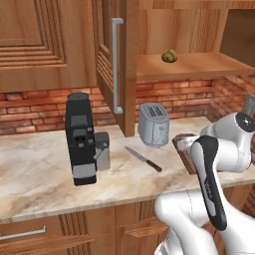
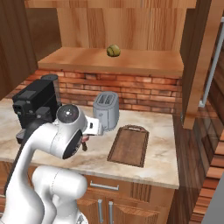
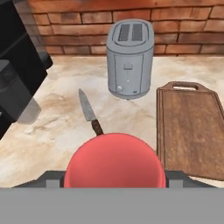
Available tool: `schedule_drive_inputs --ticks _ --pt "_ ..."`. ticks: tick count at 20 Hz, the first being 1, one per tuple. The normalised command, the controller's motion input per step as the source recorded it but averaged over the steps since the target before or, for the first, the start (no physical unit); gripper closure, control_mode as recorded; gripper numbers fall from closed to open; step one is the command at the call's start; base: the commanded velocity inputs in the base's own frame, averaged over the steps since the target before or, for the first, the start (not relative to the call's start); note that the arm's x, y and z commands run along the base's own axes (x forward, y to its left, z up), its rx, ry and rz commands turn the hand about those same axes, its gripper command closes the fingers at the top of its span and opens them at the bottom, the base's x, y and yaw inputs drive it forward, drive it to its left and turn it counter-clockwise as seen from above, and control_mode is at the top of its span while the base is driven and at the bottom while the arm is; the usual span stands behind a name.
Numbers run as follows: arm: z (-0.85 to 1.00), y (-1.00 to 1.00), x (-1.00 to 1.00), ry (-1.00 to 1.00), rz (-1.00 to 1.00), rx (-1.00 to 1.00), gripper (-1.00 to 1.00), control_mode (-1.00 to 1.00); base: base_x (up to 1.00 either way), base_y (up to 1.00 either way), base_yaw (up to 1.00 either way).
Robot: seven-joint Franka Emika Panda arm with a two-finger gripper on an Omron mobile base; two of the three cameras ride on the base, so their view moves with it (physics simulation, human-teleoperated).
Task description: Pick the bread, place it on the cutting board, pick the jam, place it on the counter, and close the cabinet.
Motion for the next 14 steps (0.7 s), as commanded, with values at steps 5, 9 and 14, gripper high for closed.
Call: schedule_drive_inputs --ticks 5,9,14 --pt "-0.45 0.00 -0.09 0.00 0.00 0.00 1.00 -1.00 0.00 0.00 0.00" --pt "-0.42 0.00 -0.02 0.00 0.00 0.00 1.00 -1.00 0.00 0.00 0.00" --pt "-0.43 0.00 0.00 0.00 0.00 0.00 1.00 -1.00 0.00 0.00 0.00"
